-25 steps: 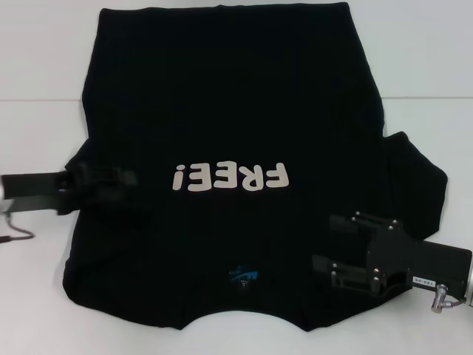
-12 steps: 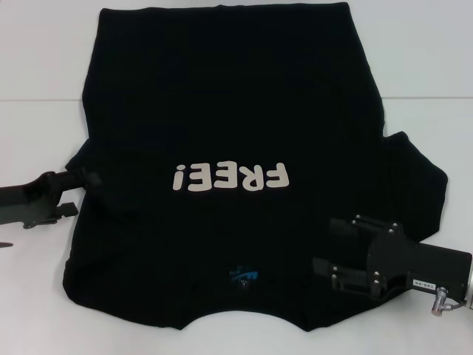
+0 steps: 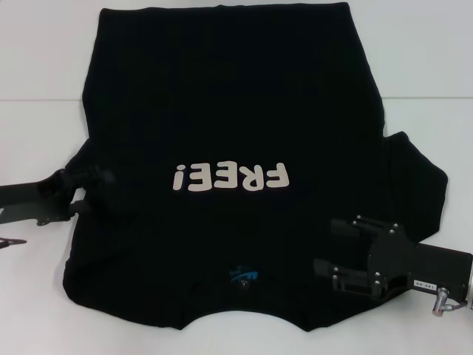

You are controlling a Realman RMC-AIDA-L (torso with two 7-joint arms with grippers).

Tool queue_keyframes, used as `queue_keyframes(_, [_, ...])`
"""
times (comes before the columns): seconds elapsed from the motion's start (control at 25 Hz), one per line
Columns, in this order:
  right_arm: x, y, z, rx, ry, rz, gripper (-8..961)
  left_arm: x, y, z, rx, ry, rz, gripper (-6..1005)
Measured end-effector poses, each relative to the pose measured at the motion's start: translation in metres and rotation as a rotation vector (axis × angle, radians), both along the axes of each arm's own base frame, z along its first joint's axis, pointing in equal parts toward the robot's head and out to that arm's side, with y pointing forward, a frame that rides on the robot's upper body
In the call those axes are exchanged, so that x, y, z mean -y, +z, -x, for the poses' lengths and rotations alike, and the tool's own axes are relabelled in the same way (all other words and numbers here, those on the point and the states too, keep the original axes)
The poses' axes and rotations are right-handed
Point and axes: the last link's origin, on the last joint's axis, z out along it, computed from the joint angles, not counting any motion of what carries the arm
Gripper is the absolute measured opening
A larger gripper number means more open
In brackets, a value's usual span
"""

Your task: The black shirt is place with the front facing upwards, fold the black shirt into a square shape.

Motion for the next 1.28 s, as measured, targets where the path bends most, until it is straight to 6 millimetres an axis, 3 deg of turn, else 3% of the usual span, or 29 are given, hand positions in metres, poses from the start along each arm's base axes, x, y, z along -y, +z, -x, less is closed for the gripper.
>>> queue_keyframes(0.8, [0.002,-0.001,-0.001,-0.006,-0.002,0.004,795,-0.02,-0.019,-0.021,-0.008,-0.023,-0.01,892])
queue_keyframes(1.04, [0.004,-0.001,-0.002,-0.007,-0.005,0.005,796,-0.045,-0.023,-0.058,0.019,-0.117,-0.037,893])
queue_keyframes(1.28, [0.005,-0.001,-0.003,-0.011,-0.011,0.002,796,-0.06,-0.044,-0.101,0.019,-0.24,-0.014,893])
